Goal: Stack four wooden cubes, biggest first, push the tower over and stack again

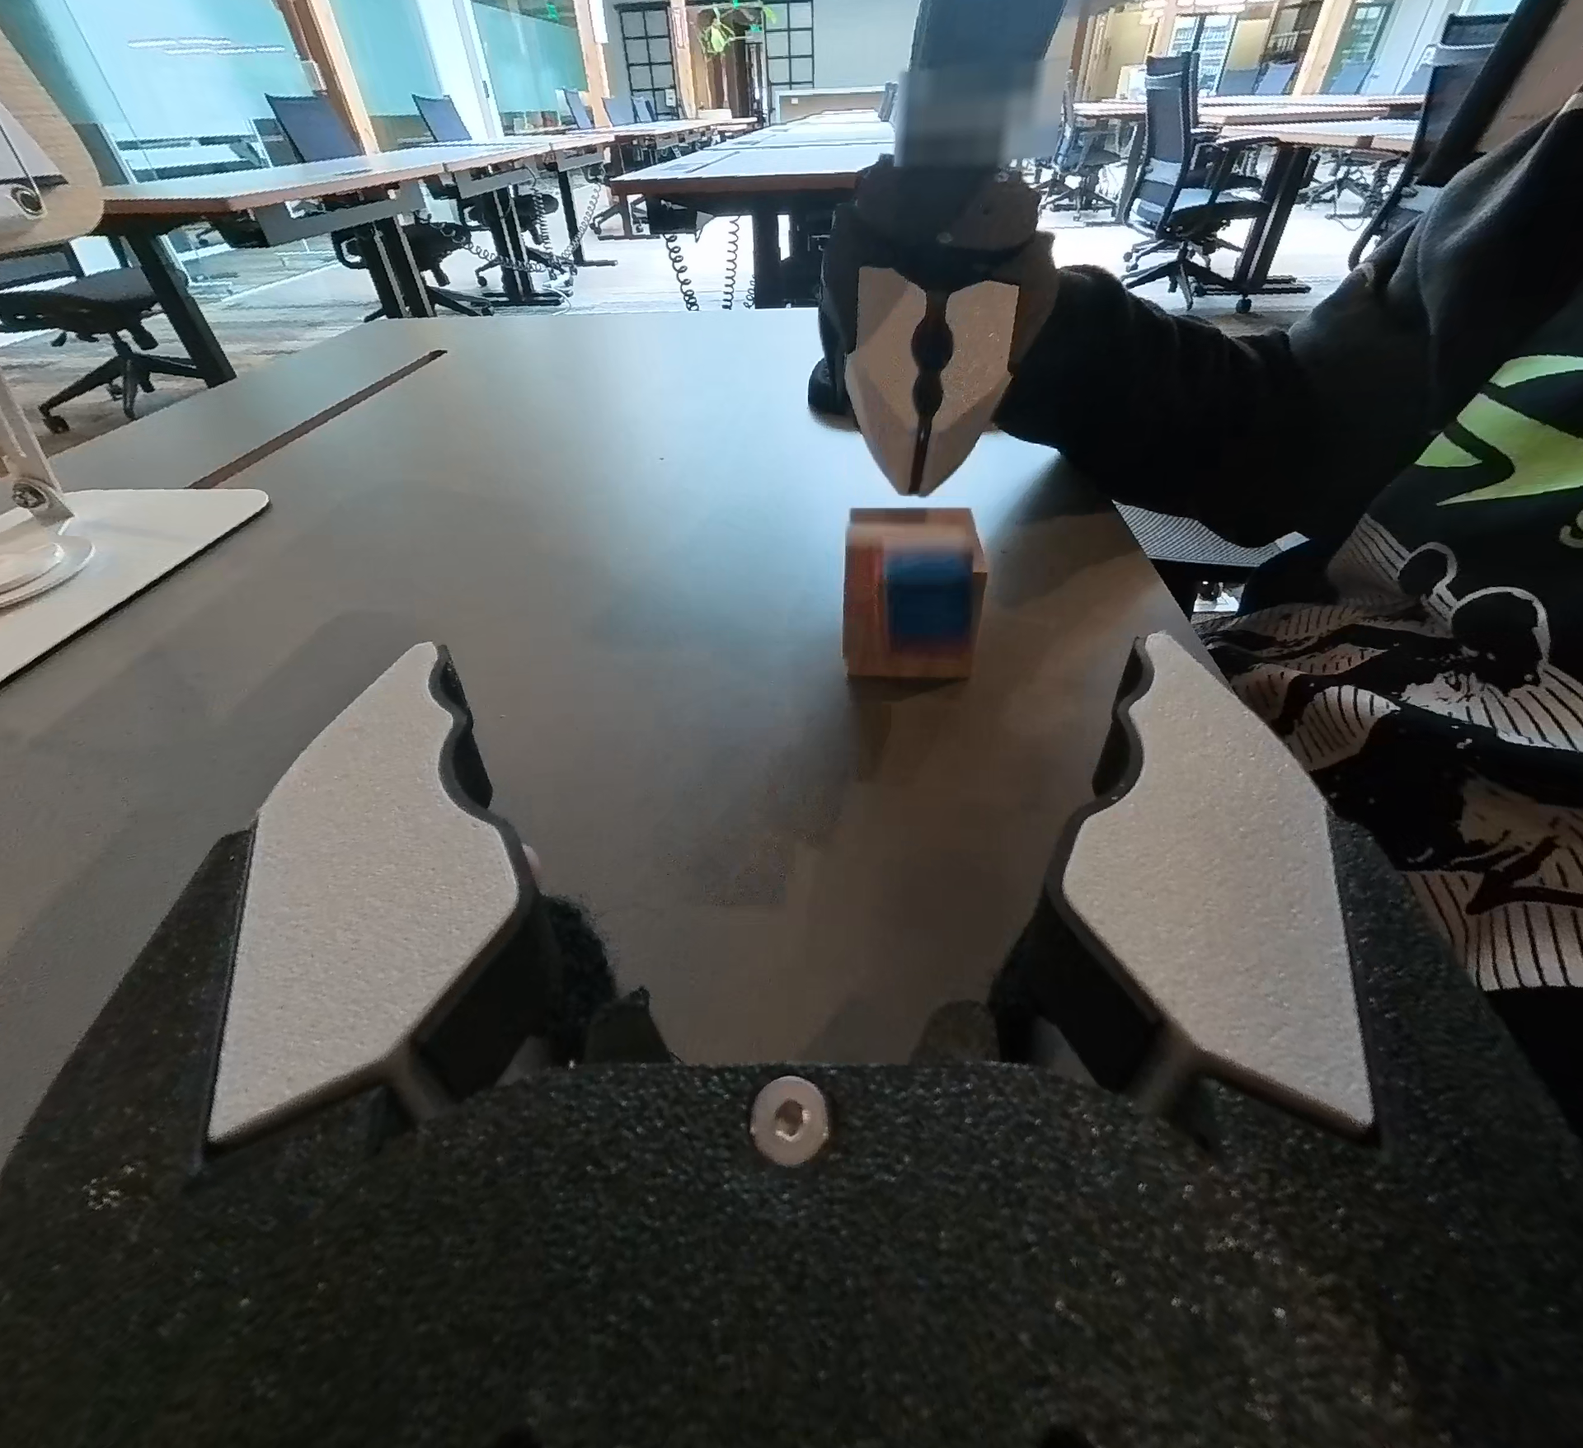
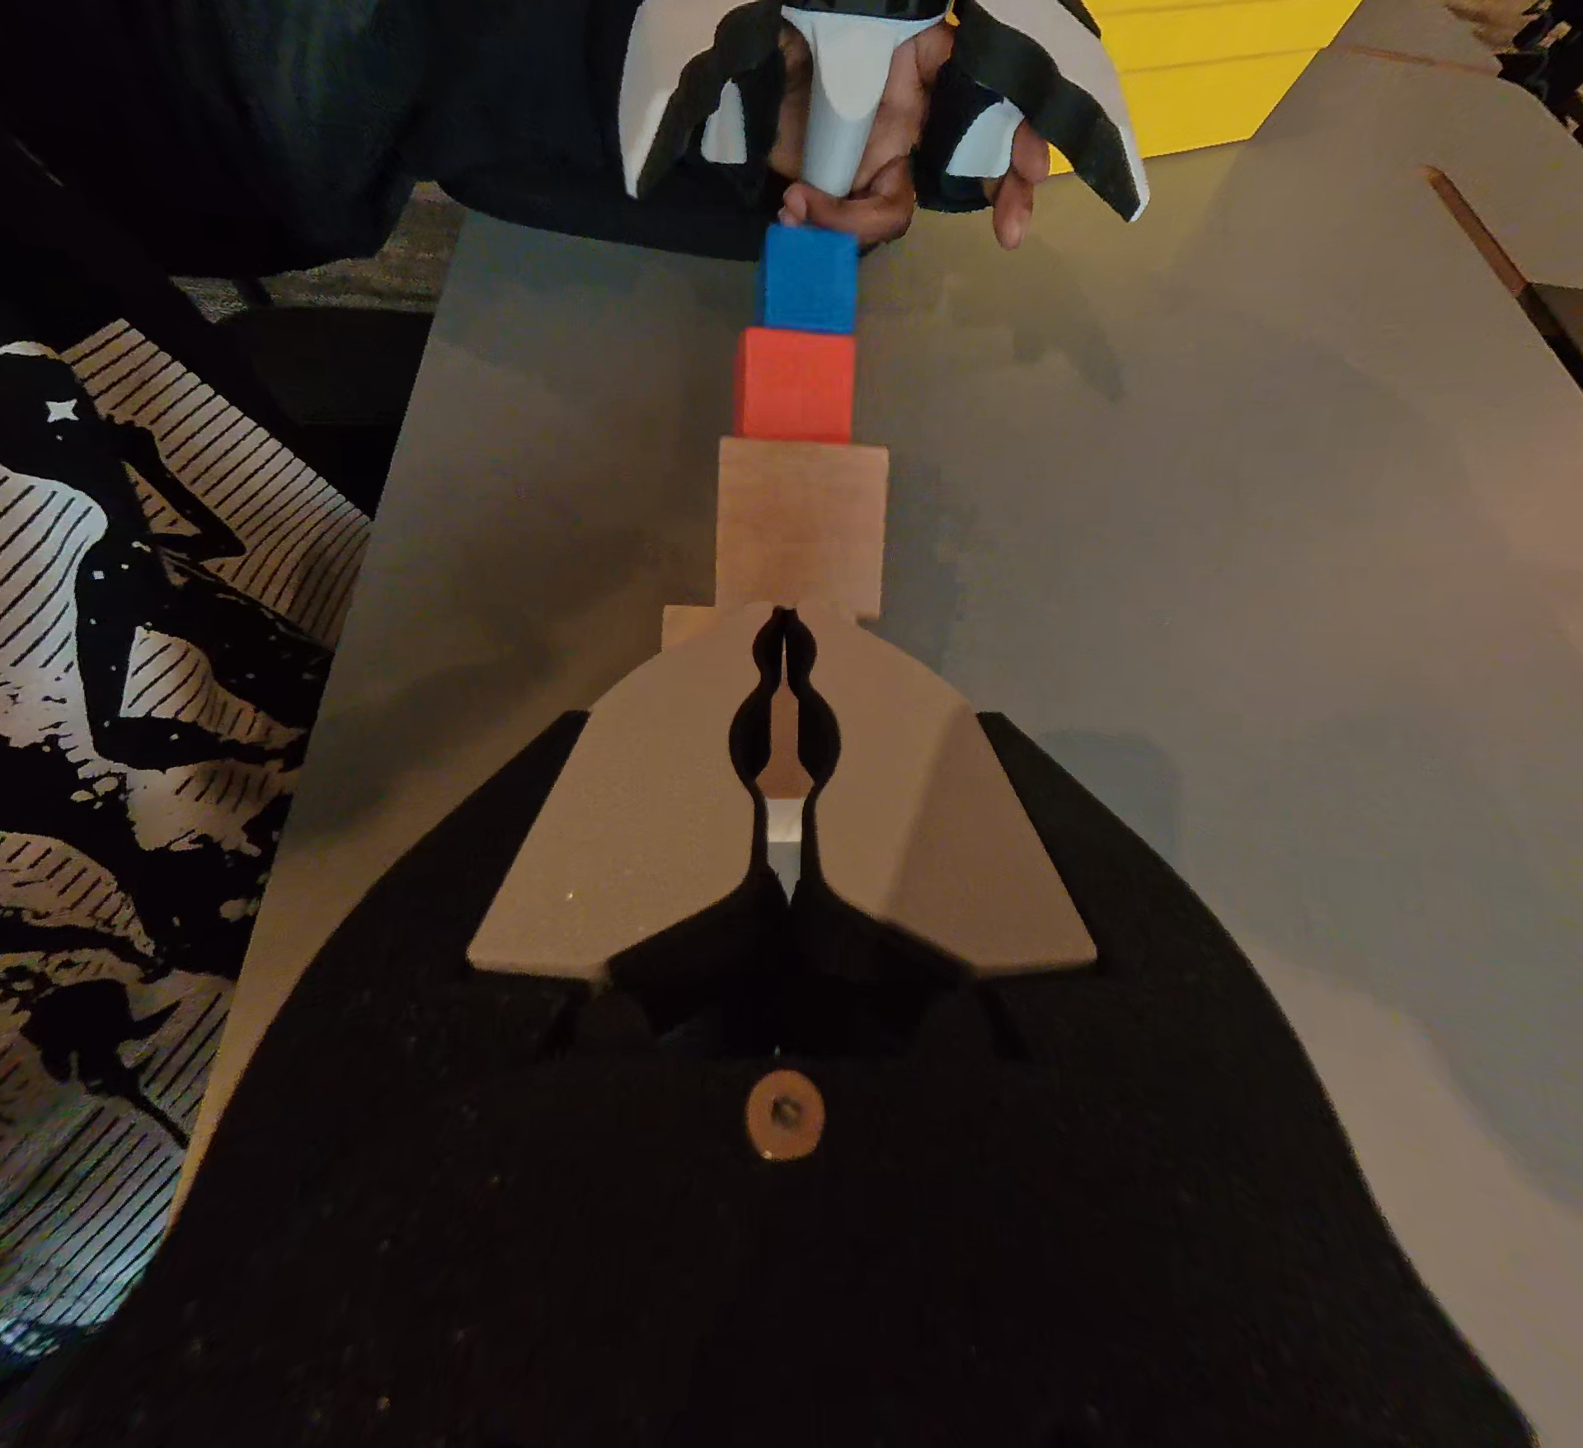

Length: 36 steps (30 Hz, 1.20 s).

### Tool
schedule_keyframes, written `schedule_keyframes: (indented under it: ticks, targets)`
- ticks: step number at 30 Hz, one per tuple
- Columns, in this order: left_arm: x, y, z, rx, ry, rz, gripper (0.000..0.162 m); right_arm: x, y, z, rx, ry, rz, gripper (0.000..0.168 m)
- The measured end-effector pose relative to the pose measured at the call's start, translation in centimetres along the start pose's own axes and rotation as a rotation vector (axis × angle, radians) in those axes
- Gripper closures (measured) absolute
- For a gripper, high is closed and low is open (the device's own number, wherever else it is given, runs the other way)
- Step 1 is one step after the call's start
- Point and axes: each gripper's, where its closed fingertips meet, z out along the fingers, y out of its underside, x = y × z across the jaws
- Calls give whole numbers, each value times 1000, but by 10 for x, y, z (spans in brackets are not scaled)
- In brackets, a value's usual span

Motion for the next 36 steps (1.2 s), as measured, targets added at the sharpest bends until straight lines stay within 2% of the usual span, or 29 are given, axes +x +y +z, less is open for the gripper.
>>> schedule_keyframes:
  ticks: [6,9,18,24,30,33,36]
  targets:
    - [1,2,1,-11,3,-2,24,4,0,-9,20,22,25,163]
    - [1,3,1,-16,3,-2,24,7,-3,-21,58,37,52,153]
    - [0,5,2,-23,1,-8,25,27,2,-84,197,185,138,87]
    - [-1,4,3,-19,-4,-7,25,41,37,-136,255,272,159,59]
    - [-1,4,4,-19,-4,-9,25,57,62,-175,426,347,251,56]
    - [-1,5,4,-19,-5,-11,25,60,67,-183,505,354,290,51]
    - [-1,4,5,-19,-4,-10,25,60,67,-184,516,353,284,46]
